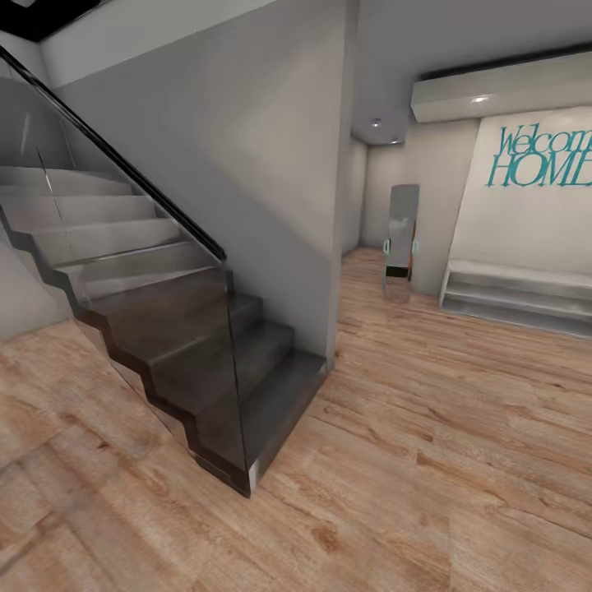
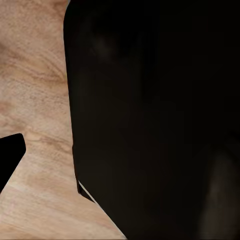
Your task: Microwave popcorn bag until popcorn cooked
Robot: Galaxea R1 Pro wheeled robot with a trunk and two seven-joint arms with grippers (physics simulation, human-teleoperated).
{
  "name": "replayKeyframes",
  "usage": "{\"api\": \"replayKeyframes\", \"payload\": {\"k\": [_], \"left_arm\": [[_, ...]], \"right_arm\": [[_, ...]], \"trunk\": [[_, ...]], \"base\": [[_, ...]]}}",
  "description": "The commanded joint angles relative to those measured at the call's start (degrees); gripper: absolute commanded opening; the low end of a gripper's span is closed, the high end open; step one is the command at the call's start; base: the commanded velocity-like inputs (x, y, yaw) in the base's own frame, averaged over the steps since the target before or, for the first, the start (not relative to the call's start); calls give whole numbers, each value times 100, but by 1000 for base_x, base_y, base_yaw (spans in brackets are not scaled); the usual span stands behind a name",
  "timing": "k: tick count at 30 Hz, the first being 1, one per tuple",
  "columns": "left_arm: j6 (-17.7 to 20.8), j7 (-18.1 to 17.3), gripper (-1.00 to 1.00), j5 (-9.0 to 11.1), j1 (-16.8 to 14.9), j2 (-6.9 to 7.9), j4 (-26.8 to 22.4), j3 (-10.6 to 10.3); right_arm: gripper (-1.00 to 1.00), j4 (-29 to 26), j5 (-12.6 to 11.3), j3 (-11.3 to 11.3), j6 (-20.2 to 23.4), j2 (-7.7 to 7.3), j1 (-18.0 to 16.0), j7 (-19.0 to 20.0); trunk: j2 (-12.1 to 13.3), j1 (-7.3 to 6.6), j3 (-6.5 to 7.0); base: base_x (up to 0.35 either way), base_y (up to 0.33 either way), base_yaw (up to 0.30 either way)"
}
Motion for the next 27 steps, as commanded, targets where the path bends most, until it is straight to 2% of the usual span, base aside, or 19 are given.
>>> {"api": "replayKeyframes", "payload": {"k": [1, 5, 13, 27], "left_arm": [[0, -9, 100, 33, -9, -33, 33, 33], [0, -9, 100, 36, -6, -83, 35, 105], [-24, -5, 100, 293, 8, -97, -224, 130], [-26, -9, 100, 325, 8, -97, -237, 133]], "right_arm": [[100, 9, 33, 33, -27, -10, 0, -9], [100, 9, 44, 70, -21, -11, 0, -9], [100, 9, 42, 81, -14, -14, 0, -9], [100, 9, 35, 80, -14, -9, 0, -9]], "trunk": [[-2, 0, -3], [-2, 0, -3], [-2, 0, -3], [-2, 0, -3]], "base": [[0, 0, 0], [0, 0, 0], [-21, 0, 0], [-321, 0, 0]]}}
